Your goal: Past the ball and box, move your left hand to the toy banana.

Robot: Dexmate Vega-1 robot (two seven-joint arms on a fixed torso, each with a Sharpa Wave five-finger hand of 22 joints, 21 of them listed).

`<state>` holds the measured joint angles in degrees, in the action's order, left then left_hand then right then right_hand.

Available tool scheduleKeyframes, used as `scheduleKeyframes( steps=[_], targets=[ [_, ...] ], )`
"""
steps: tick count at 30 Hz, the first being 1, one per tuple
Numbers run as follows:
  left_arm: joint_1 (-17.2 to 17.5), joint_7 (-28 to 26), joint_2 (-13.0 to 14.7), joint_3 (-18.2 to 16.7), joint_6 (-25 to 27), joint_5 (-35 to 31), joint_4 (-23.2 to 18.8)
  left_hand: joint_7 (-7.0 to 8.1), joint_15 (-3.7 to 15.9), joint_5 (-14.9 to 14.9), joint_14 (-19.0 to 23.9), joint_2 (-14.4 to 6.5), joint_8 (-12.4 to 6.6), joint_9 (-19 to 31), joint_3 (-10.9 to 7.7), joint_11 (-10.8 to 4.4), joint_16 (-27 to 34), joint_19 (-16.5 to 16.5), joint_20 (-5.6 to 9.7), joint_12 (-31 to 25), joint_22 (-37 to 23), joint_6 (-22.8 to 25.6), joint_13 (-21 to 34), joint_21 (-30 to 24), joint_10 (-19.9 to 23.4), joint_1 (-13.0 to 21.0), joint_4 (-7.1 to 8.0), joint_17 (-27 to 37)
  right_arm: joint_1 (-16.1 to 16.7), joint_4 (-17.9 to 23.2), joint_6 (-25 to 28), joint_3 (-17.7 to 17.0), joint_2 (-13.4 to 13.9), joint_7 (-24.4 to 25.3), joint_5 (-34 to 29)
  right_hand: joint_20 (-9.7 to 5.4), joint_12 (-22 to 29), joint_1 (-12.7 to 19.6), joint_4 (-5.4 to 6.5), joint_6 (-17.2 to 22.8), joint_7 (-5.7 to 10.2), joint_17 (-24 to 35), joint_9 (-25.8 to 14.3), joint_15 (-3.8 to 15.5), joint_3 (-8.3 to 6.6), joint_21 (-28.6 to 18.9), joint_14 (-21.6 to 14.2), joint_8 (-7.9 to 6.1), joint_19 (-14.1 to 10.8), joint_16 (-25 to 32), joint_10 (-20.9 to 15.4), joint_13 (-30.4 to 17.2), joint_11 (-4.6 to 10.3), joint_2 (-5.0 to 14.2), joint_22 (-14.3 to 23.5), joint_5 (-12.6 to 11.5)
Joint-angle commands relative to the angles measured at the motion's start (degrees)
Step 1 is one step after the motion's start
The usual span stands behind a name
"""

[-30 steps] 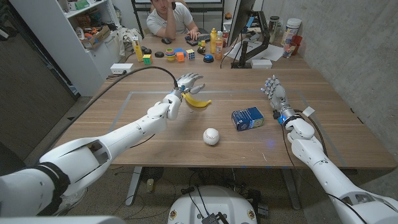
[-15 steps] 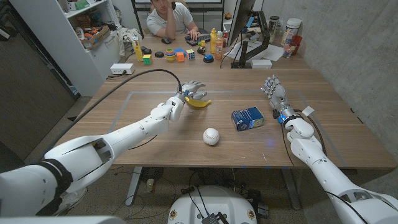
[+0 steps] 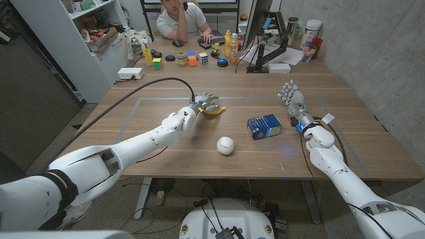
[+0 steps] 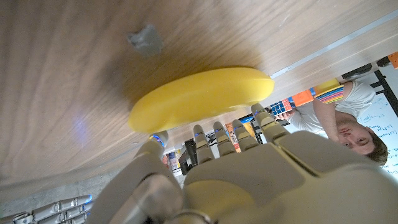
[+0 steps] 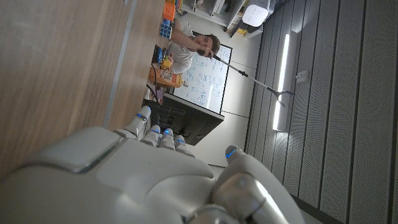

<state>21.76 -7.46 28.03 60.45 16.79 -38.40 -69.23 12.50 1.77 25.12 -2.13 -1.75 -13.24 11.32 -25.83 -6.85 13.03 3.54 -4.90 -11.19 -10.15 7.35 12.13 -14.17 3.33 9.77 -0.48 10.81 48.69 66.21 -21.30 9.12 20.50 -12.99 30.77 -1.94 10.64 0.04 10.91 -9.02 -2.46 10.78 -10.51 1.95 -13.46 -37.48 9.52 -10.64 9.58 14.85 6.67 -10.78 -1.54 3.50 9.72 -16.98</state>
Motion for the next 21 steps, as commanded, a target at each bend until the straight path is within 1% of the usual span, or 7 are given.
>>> scheduleKeyframes(
  steps=[1,21],
  targets=[
    [0.0,0.7,0.3,0.3,-0.1,0.0,-0.3,0.17,2.22,0.2,-0.5,-0.3,0.29,0.3,-0.05,-0.23,0.0,0.1,0.10,0.0,-0.1,-0.5,0.1,0.2,-0.5,0.4,-0.17,0.1,0.2,0.1,0.0,0.1,0.1,0.5,-0.2,-6.22,0.3,0.0,-0.03,0.2,0.12,0.1,-0.2,0.63,0.12,0.2,1.2,-0.32,3.6,-0.2,0.1,-0.2,-0.04,6.75,0.3,-0.5],
    [0.0,0.9,0.4,0.1,-0.4,0.2,-0.4,0.17,2.73,0.2,-0.6,-0.7,0.34,0.4,0.08,-0.19,0.0,0.2,0.19,-0.2,-0.2,-0.4,0.2,0.5,-0.1,-0.2,0.24,0.2,0.3,0.4,0.2,0.2,0.1,0.7,-0.2,-6.20,0.4,0.0,-0.03,0.2,0.16,0.1,-0.2,0.58,0.18,0.6,1.2,-0.32,3.5,-0.2,0.1,-0.2,0.02,6.76,0.3,-0.5]
  ],
)
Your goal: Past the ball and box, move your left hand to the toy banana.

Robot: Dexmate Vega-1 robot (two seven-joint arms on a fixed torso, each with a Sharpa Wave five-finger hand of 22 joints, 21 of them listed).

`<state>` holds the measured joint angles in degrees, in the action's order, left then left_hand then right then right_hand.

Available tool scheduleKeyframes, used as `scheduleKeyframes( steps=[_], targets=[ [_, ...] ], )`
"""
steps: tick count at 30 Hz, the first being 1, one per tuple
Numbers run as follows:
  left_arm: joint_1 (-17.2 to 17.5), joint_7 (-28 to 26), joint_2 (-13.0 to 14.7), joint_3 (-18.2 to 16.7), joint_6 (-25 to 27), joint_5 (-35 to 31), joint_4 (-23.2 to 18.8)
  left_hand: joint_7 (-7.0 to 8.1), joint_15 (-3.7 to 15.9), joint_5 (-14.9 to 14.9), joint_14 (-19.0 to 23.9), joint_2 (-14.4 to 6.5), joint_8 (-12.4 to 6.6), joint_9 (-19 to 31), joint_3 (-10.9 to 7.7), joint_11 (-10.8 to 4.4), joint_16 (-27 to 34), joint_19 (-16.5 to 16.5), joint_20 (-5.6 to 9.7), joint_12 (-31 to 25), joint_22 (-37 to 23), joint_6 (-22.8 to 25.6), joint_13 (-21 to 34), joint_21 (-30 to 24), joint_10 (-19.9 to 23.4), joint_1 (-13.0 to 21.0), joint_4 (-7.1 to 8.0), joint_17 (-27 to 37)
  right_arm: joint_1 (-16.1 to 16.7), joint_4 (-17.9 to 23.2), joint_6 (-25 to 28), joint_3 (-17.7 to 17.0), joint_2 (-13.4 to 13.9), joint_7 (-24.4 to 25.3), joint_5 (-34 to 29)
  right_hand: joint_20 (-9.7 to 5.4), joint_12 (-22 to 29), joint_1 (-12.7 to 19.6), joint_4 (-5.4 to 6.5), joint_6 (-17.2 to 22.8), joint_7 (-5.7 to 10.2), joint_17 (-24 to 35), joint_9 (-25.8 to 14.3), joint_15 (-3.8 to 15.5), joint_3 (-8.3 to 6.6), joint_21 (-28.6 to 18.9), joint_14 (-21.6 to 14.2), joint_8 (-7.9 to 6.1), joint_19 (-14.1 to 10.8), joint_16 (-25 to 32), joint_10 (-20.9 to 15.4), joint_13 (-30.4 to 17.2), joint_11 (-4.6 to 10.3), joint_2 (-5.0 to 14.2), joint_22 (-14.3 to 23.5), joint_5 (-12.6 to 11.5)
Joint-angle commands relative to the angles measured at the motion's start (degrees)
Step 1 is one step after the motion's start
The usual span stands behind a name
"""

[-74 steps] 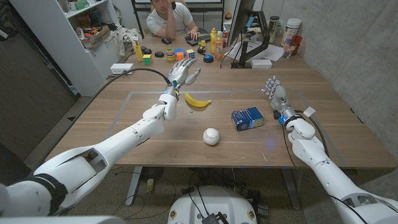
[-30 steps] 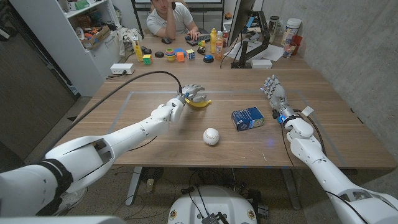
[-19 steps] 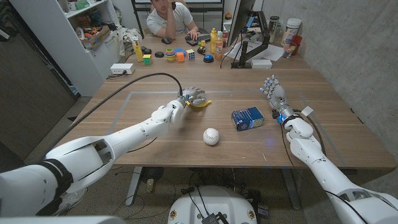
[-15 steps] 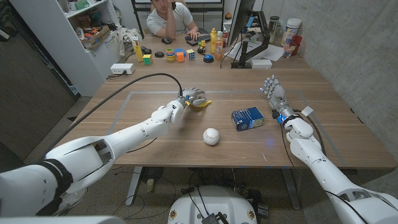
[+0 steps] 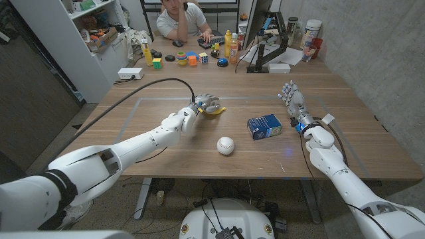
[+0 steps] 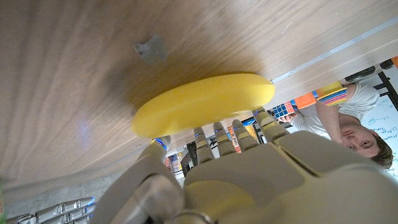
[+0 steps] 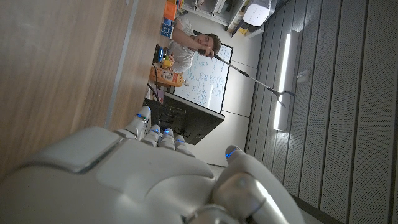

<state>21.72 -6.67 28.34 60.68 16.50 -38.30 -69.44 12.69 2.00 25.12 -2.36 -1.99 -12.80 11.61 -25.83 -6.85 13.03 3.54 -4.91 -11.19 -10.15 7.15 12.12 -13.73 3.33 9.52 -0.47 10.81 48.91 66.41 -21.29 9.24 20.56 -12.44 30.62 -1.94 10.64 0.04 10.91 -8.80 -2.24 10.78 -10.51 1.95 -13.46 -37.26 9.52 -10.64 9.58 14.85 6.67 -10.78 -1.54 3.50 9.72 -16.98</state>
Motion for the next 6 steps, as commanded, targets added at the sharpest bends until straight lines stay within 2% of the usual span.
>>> scheduleKeyframes(
  steps=[1,6],
  targets=[
    [0.0,0.2,0.1,-0.2,-0.3,0.3,-0.2,-0.03,2.53,0.1,-0.3,-0.5,-0.10,0.1,0.09,-0.20,0.0,0.3,0.27,-0.2,-0.2,-0.2,0.2,0.0,-0.1,0.0,0.26,0.2,0.1,0.2,0.2,0.1,0.1,0.2,-0.1,-6.19,0.4,0.0,-0.03,0.0,-0.05,0.1,-0.2,0.58,0.19,0.4,1.2,-0.31,3.5,-0.2,0.1,-0.2,-0.03,6.76,0.3,-0.5],
    [0.1,0.2,0.2,-0.2,-0.3,0.2,-0.3,-0.03,2.55,0.1,-0.3,-0.5,-0.10,0.1,0.12,-0.03,0.0,0.4,0.33,-0.2,-0.2,-0.2,0.2,0.1,0.0,-0.1,0.33,0.2,0.2,0.3,0.1,0.1,0.1,0.2,-0.1,-6.20,0.4,0.0,-0.03,0.0,-0.04,0.1,-0.2,0.58,0.20,0.5,1.2,-0.32,3.5,-0.3,0.0,-0.2,0.06,6.77,0.3,-0.6]
  ],
)
